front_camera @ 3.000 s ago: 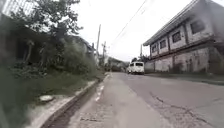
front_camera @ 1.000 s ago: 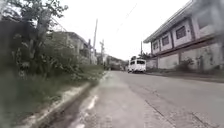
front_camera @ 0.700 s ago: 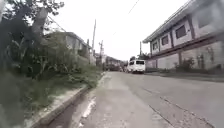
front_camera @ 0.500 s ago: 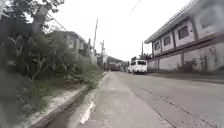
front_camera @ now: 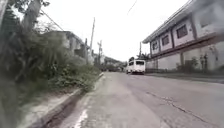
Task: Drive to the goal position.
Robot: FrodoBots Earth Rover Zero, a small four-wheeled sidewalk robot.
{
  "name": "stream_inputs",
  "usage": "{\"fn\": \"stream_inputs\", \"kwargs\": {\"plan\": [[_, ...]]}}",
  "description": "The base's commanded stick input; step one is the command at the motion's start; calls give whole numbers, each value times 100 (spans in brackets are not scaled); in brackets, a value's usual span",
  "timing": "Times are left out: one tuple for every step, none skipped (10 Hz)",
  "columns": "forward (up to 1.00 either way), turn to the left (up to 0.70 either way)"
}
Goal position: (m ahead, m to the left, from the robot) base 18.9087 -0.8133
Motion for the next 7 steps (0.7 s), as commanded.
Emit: {"fn": "stream_inputs", "kwargs": {"plan": [[70,-30],[70,-17],[70,-2],[70,0],[70,0],[70,0],[70,0]]}}
